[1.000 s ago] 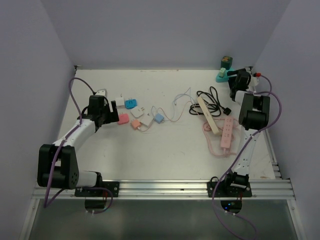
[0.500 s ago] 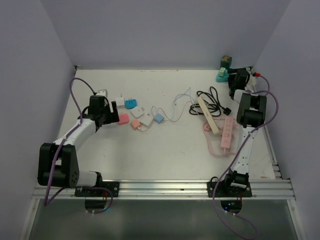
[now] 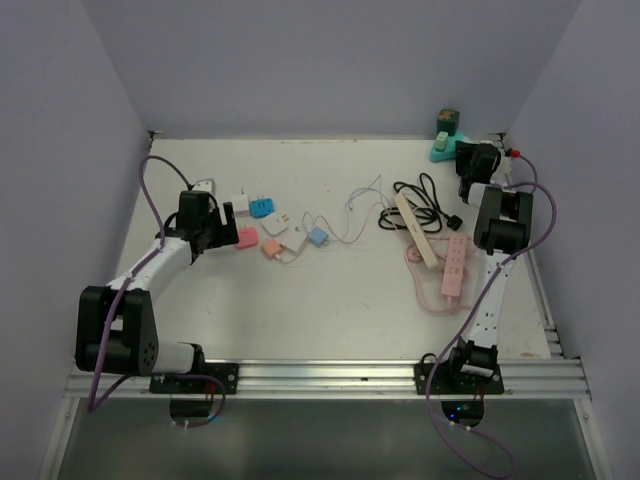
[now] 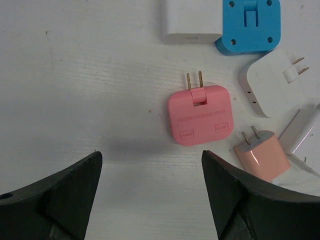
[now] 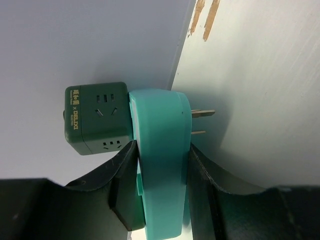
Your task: Pull the plug off the socket
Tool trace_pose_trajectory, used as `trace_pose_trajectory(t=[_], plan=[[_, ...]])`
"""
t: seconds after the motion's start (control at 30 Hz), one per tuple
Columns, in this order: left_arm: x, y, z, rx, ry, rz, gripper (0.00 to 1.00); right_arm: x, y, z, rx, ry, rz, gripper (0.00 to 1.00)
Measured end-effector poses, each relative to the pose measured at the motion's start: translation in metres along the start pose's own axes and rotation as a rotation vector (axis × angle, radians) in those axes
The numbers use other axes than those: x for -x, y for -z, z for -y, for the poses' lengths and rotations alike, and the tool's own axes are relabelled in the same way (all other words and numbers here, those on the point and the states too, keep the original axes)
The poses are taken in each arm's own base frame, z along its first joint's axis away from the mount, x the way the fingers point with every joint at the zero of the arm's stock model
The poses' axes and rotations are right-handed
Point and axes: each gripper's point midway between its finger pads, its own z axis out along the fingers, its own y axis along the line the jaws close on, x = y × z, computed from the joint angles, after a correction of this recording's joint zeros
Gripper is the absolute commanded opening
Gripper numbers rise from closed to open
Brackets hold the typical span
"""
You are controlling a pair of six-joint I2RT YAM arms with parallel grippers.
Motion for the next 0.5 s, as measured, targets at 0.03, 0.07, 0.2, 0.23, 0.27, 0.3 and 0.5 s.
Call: trace_pose_trajectory(t=[0.03,0.07,0.2,0.23,0.27,0.3,0.5], plan=[[0.000,0.000,0.000,-0.001,0.000,0.000,0.84,-0.001,0.001,-0.001,0.010,0.000,-0.005,0.00],[0.001,0.000,0.001,-0.004,0.001,0.002,0.84,-0.003,0.002,-0.001,0.021,-0.001,-0.017,0.00],[0.002,0.000,0.002,-0.011,0.001,0.007,0.84,-0.015,0.012,-0.005,0.070,0.001,-0.072,0.00],[0.003,0.001,0.003,-0.015,0.001,0.010,0.84,-0.020,0.017,-0.007,0.084,0.002,-0.090,0.00],[0.003,0.001,0.003,-0.017,0.001,0.013,0.84,-0.025,0.021,-0.010,0.097,0.004,-0.109,0.00],[0.005,0.002,0.004,-0.021,0.002,0.017,0.84,-0.032,0.027,-0.013,0.110,0.007,-0.132,0.00],[0.010,0.007,0.008,-0.041,0.003,0.038,0.84,-0.079,0.057,-0.025,0.172,0.028,-0.263,0.00]])
